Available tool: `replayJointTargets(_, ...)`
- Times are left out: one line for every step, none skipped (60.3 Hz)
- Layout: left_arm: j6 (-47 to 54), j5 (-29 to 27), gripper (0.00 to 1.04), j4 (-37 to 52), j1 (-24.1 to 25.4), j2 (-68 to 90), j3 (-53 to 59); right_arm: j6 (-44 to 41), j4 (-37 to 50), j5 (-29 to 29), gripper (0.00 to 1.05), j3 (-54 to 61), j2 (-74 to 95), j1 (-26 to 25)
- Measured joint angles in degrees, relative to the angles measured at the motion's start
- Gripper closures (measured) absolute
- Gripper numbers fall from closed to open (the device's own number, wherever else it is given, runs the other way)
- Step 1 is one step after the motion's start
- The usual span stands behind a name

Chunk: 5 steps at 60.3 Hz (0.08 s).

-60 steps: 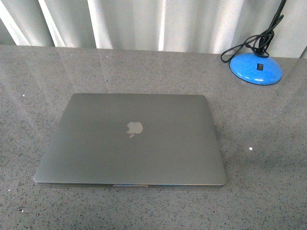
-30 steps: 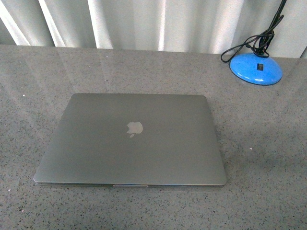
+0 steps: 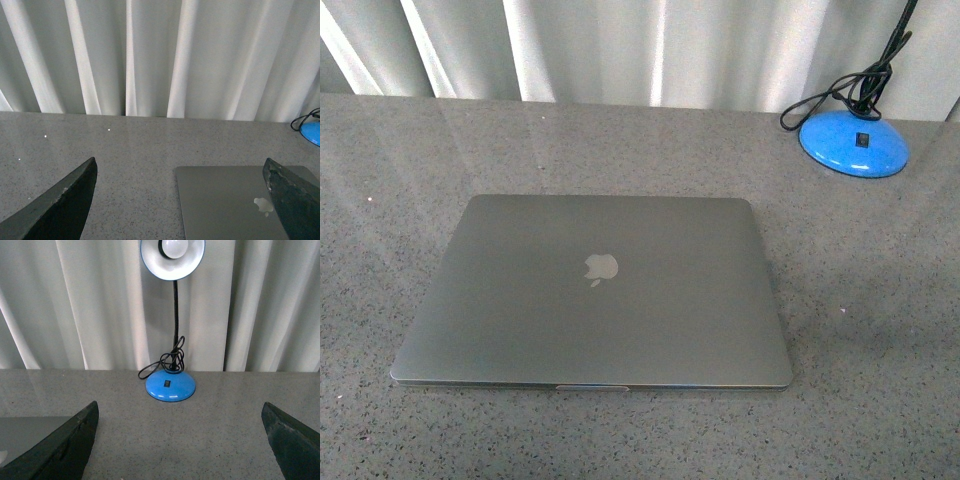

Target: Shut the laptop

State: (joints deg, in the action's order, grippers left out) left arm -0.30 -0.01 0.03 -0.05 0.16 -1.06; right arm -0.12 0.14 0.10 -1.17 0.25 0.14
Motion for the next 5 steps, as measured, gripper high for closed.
replayJointTargets(0.0, 0.0, 0.07, 0.0, 0.0, 0.0, 0.0, 0.0, 0.0, 0.0, 0.10, 0.0, 0.0, 0.0)
replayJointTargets(0.0, 0.0, 0.07, 0.0, 0.0, 0.0, 0.0, 0.0, 0.0, 0.0, 0.10, 0.0, 0.0, 0.0)
replayJointTargets(0.0, 0.0, 0.07, 0.0, 0.0, 0.0, 0.0, 0.0, 0.0, 0.0, 0.10, 0.0, 0.0, 0.0)
replayJointTargets(0.0, 0.0, 0.07, 0.0, 0.0, 0.0, 0.0, 0.0, 0.0, 0.0, 0.10, 0.0, 0.0, 0.0)
replayJointTargets(0.0, 0.0, 0.07, 0.0, 0.0, 0.0, 0.0, 0.0, 0.0, 0.0, 0.10, 0.0, 0.0, 0.0)
